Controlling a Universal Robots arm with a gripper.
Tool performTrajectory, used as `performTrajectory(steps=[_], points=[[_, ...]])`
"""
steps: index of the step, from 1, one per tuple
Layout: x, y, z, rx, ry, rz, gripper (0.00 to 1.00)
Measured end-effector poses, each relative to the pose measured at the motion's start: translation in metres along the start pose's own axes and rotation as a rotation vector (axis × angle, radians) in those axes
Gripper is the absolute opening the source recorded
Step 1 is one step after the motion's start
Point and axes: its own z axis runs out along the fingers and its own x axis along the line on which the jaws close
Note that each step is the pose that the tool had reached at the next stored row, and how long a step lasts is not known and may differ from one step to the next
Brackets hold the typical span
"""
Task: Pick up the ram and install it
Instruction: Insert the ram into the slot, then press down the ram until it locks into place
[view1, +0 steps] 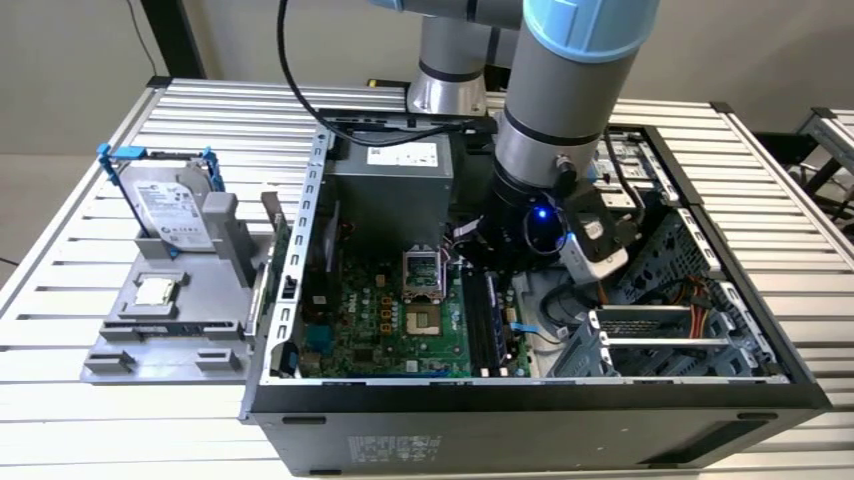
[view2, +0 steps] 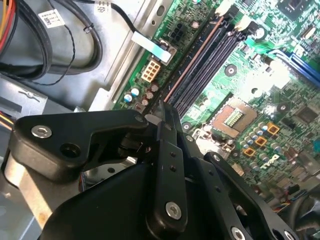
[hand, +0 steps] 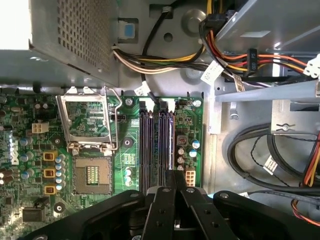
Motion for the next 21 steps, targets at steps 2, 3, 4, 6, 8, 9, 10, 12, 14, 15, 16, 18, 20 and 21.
performTrajectory(steps=[2, 3, 4, 6, 8, 9, 10, 12, 14, 15, 16, 18, 20, 21], points=[[-0.0001, 0.0000, 0.0000, -0.0007, 0.0001, -0.027, 0.00], [0.0000, 0.0000, 0.0000, -0.0011, 0.0002, -0.041, 0.00], [0.0000, 0.0000, 0.0000, -0.0014, 0.0003, -0.054, 0.00], [-0.0001, 0.0000, 0.0000, -0.0022, 0.0005, -0.080, 0.00], [0.0000, 0.0000, 0.0000, -0.0031, 0.0007, -0.112, 0.00], [0.0000, 0.0000, 0.0000, -0.0036, 0.0008, -0.131, 0.00], [0.0000, 0.0000, 0.0000, -0.0041, 0.0008, -0.148, 0.00], [-0.0001, 0.0000, 0.0000, -0.0051, 0.0011, -0.184, 0.00], [0.0000, 0.0000, 0.0000, -0.0061, 0.0013, -0.220, 0.00], [0.0000, 0.0000, 0.0000, -0.0066, 0.0014, -0.238, 0.00], [0.0000, 0.0000, 0.0000, -0.0071, 0.0015, -0.256, 0.00], [0.0000, 0.0000, 0.0000, -0.0081, 0.0017, -0.293, 0.00], [0.0000, 0.0000, 0.0000, -0.0092, 0.0019, -0.330, 0.00], [0.0000, 0.0000, 0.0000, -0.0097, 0.0020, -0.346, 0.00]])
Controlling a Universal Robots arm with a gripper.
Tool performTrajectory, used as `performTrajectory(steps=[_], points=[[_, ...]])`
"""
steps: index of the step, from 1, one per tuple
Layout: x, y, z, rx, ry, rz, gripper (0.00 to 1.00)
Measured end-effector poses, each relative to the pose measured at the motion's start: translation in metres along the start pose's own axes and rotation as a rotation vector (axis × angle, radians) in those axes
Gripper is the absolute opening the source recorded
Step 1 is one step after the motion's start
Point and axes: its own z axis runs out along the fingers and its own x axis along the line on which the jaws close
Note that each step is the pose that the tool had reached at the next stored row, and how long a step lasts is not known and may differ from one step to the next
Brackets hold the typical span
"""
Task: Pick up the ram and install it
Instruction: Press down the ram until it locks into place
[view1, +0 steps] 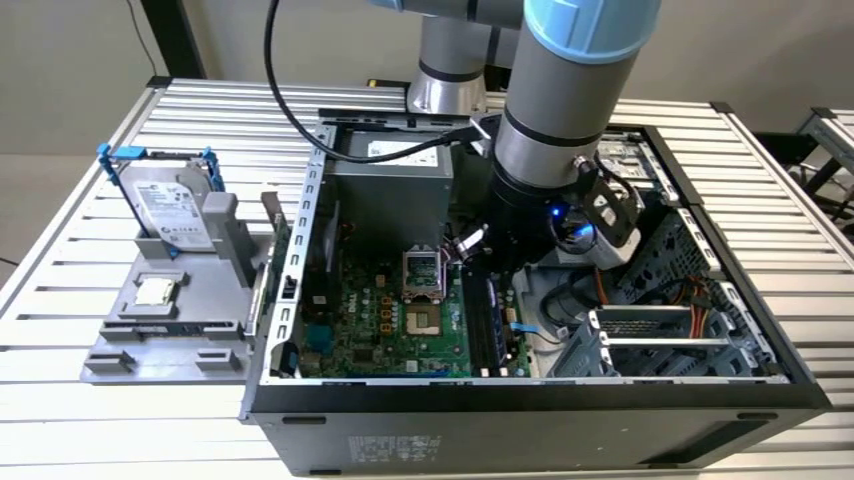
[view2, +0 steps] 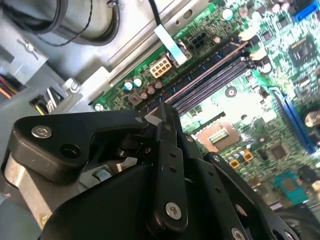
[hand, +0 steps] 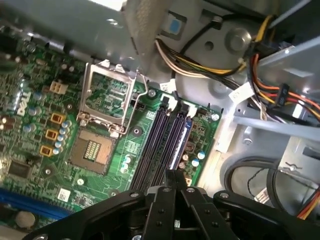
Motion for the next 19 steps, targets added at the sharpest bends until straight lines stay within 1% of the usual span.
performTrajectory(steps=[12, 19], points=[[0.0000, 0.0000, 0.0000, -0.0051, 0.0015, -0.221, 0.00], [0.0000, 0.0000, 0.0000, -0.0075, 0.0020, -0.320, 0.00]])
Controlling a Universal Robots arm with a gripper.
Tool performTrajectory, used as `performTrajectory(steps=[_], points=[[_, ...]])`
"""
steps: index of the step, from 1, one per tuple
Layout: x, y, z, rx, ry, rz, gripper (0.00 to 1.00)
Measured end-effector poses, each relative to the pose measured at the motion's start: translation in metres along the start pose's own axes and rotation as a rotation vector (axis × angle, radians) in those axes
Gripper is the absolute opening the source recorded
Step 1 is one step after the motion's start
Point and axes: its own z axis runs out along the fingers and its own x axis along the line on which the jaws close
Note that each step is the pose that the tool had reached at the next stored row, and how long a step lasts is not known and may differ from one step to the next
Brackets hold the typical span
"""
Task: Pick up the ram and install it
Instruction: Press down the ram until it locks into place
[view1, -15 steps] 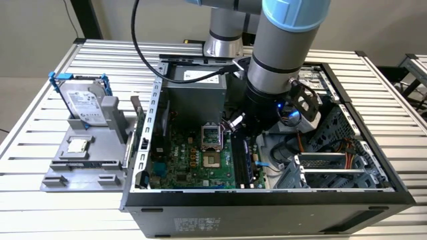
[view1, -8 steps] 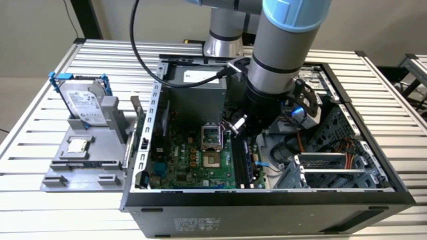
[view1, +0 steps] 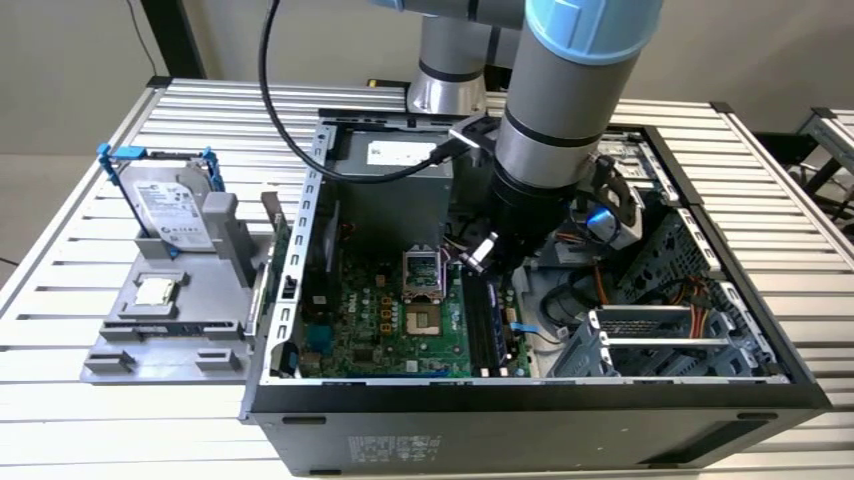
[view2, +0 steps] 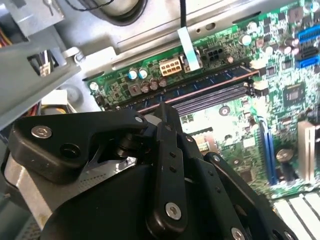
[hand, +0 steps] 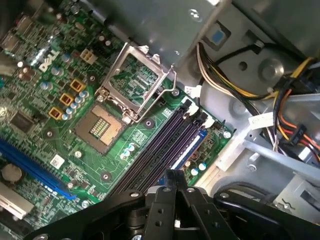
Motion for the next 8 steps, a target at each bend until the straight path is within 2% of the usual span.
performTrajectory(steps=[8], points=[[0.0000, 0.0000, 0.0000, -0.0028, 0.0002, -0.113, 0.00]])
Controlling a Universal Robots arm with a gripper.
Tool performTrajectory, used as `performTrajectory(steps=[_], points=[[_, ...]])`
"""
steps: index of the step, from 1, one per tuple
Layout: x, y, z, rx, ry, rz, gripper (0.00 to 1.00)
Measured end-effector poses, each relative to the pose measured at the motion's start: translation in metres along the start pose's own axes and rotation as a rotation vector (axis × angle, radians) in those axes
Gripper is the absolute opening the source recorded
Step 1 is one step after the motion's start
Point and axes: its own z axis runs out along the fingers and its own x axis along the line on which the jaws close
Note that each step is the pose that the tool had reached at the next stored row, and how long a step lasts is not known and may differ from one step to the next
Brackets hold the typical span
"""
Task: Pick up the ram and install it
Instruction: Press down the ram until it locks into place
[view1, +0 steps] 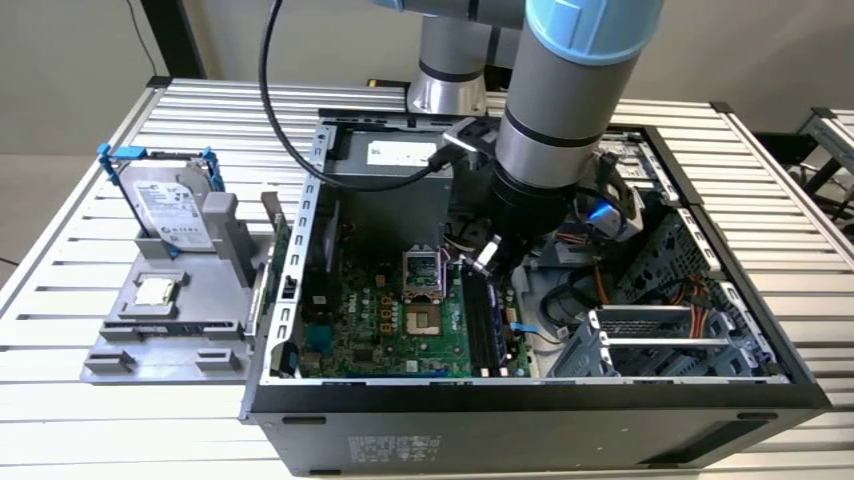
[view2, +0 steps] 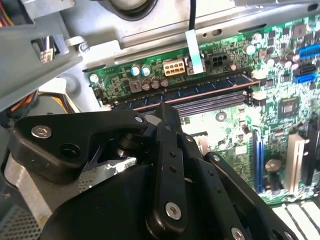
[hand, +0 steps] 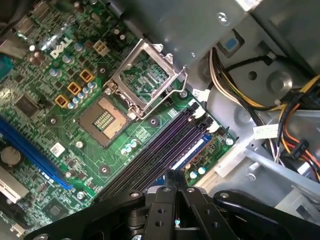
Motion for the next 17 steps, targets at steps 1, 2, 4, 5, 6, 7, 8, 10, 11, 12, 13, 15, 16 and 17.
performTrajectory(steps=[1, 2, 4, 5, 6, 7, 8, 10, 11, 12, 13, 15, 16, 17], points=[[0.0000, 0.0000, 0.0000, -0.0004, 0.0001, -0.015, 0.00], [0.0000, 0.0000, 0.0000, -0.0008, 0.0001, -0.030, 0.00], [0.0000, 0.0000, 0.0000, -0.0016, 0.0002, -0.059, 0.00], [0.0000, 0.0000, 0.0000, -0.0020, 0.0003, -0.074, 0.00], [0.0000, 0.0000, 0.0000, -0.0024, 0.0003, -0.085, 0.00], [0.0000, 0.0000, 0.0000, -0.0027, 0.0004, -0.098, 0.00], [0.0000, 0.0000, 0.0000, -0.0030, 0.0004, -0.111, 0.00], [0.0000, 0.0000, 0.0000, -0.0036, 0.0004, -0.132, 0.00], [0.0000, 0.0000, 0.0000, -0.0037, 0.0004, -0.141, 0.00], [0.0000, 0.0000, 0.0000, -0.0039, 0.0004, -0.150, 0.00], [0.0000, 0.0000, 0.0000, -0.0040, 0.0003, -0.159, 0.00], [0.0000, 0.0000, 0.0000, -0.0043, 0.0001, -0.178, 0.00], [0.0000, 0.0000, 0.0000, -0.0043, 0.0000, -0.187, 0.00], [0.0000, 0.0000, 0.0000, -0.0043, -0.0002, -0.197, 0.00]])
